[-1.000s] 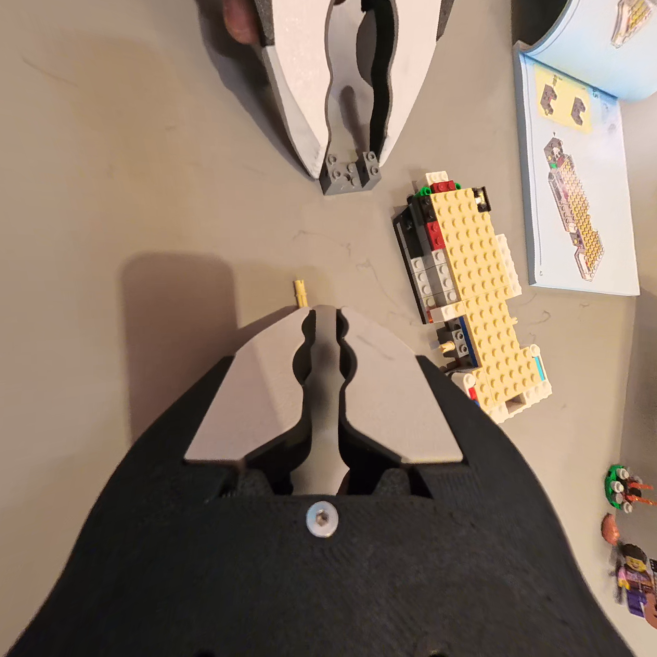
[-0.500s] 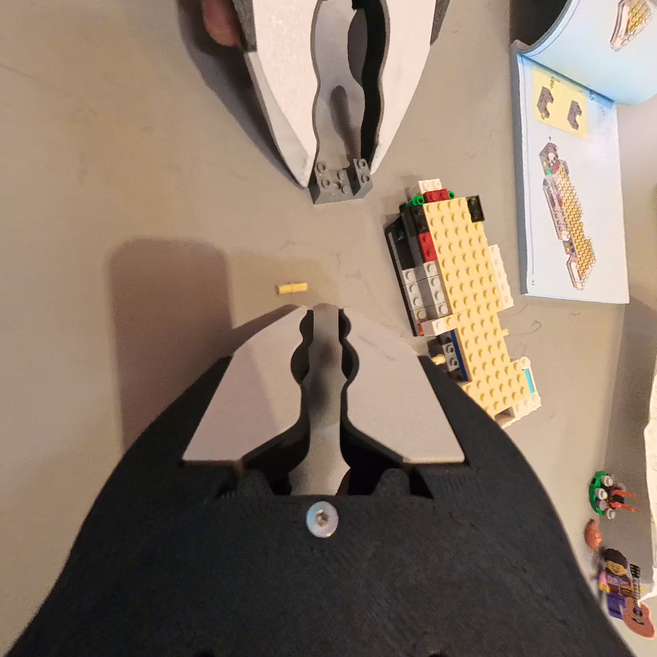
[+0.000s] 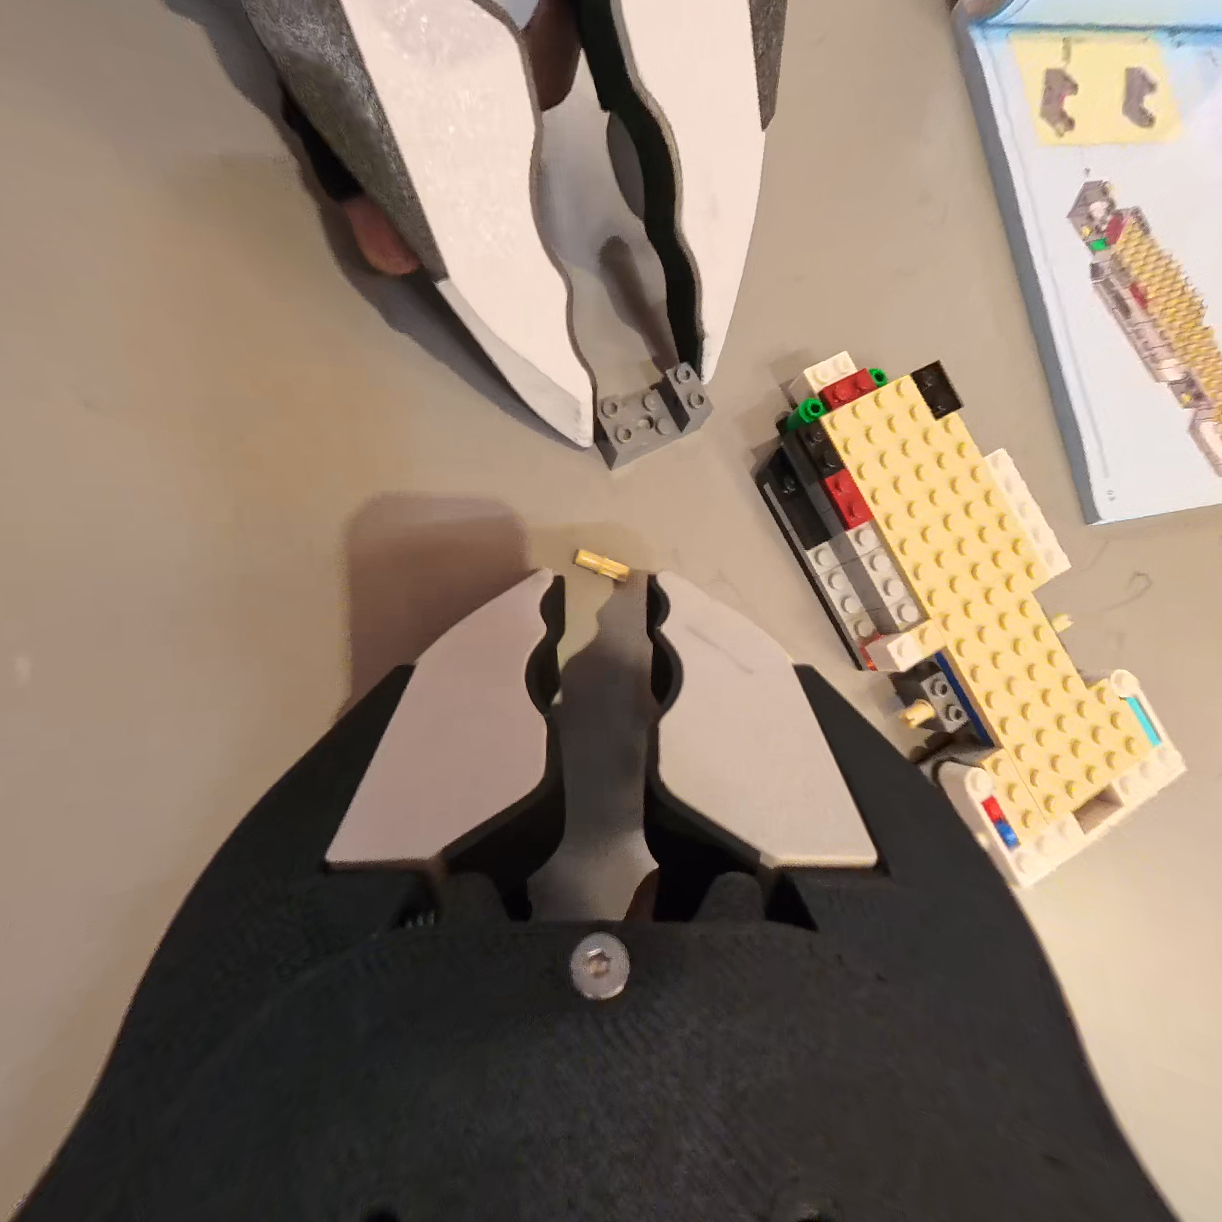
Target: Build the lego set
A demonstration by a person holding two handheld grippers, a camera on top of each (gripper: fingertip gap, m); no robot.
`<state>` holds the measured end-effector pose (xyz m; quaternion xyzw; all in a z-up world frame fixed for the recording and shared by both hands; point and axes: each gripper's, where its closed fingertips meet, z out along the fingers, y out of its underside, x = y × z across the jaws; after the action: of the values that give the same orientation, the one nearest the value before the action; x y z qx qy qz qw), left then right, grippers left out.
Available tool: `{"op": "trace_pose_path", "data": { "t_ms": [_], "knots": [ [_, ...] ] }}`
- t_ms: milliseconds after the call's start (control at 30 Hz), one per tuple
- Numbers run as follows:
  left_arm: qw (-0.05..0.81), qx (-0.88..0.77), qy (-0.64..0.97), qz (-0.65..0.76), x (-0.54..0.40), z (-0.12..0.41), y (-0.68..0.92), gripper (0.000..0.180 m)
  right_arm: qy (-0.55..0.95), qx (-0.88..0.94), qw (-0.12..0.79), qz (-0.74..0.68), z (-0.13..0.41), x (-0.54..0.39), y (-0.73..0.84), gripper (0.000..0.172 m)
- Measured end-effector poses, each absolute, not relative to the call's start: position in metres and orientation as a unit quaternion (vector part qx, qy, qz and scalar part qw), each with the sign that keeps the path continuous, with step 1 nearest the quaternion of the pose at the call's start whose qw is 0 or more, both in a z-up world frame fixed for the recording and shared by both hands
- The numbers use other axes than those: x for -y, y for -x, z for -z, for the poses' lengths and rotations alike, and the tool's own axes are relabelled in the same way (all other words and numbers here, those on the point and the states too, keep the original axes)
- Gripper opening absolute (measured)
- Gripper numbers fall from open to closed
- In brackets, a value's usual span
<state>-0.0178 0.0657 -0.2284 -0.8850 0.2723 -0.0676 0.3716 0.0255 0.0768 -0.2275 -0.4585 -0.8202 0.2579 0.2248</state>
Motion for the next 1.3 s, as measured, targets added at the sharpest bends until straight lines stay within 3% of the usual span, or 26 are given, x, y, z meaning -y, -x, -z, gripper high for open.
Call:
{"op": "trace_pose_path", "data": {
  "t_ms": [400, 733, 1167, 1300],
  "knots": [
    [0.37, -0.27, 0.886, 0.068, -0.065, 0.229, 0.016, 0.034, 0.448, 0.823, 0.206, -0.282, 0.229, -0.06, -0.017, 0.008],
    [0.376, -0.274, 0.884, 0.051, -0.064, 0.229, -0.001, 0.034, 0.46, 0.812, 0.253, -0.257, 0.227, -0.069, -0.013, 0.023],
    [0.389, -0.259, 0.882, 0.058, -0.062, 0.224, -0.007, 0.034, 0.47, 0.793, 0.285, -0.262, 0.22, -0.076, -0.026, 0.024],
    [0.413, -0.215, 0.88, 0.091, -0.061, 0.212, -0.005, 0.034, 0.427, 0.789, 0.331, -0.292, 0.204, -0.062, -0.025, 0.025]
  ]
}}
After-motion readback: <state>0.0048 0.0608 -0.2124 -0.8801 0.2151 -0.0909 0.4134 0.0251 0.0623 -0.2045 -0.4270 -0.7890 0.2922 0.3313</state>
